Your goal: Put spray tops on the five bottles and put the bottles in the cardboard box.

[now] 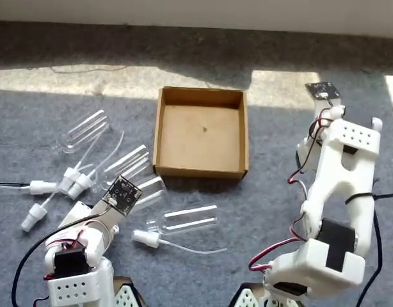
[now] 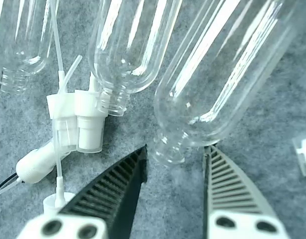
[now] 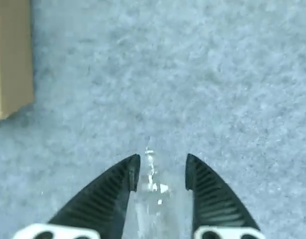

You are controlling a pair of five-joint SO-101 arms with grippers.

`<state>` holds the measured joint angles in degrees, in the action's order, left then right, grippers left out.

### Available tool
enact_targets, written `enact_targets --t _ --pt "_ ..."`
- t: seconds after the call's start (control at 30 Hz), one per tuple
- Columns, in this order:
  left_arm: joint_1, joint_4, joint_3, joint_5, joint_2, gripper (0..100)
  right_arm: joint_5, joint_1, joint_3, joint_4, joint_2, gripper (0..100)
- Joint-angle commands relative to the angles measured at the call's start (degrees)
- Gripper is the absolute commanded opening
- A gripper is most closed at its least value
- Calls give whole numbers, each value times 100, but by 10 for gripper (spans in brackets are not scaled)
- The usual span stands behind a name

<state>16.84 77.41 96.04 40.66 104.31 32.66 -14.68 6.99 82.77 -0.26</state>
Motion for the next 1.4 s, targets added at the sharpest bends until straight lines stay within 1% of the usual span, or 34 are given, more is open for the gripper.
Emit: enact_targets --t 0.0,0.2,0.37,0.5,0.7,0.9,1.13,1.37 --pt "-13 316 110 70 22 179 695 -207 -233 549 -725 173" --pt "-13 316 110 70 22 179 1565 -418 1042 541 -1156 177" --pt "-13 316 110 70 22 179 1670 -769 1727 -295 -1147 177" --pt "-13 316 110 70 22 179 1846 -769 2211 -470 -1147 177" --pt "-13 316 110 70 22 179 1855 -760 2598 -980 -1147 178" --pt "-13 316 110 70 22 179 1864 -760 3037 -1086 -1147 181" --pt "-13 316 110 70 22 179 1864 -778 3055 -1086 -1147 317" --pt "-13 316 110 70 22 179 1864 -708 3398 -1112 -1147 317"
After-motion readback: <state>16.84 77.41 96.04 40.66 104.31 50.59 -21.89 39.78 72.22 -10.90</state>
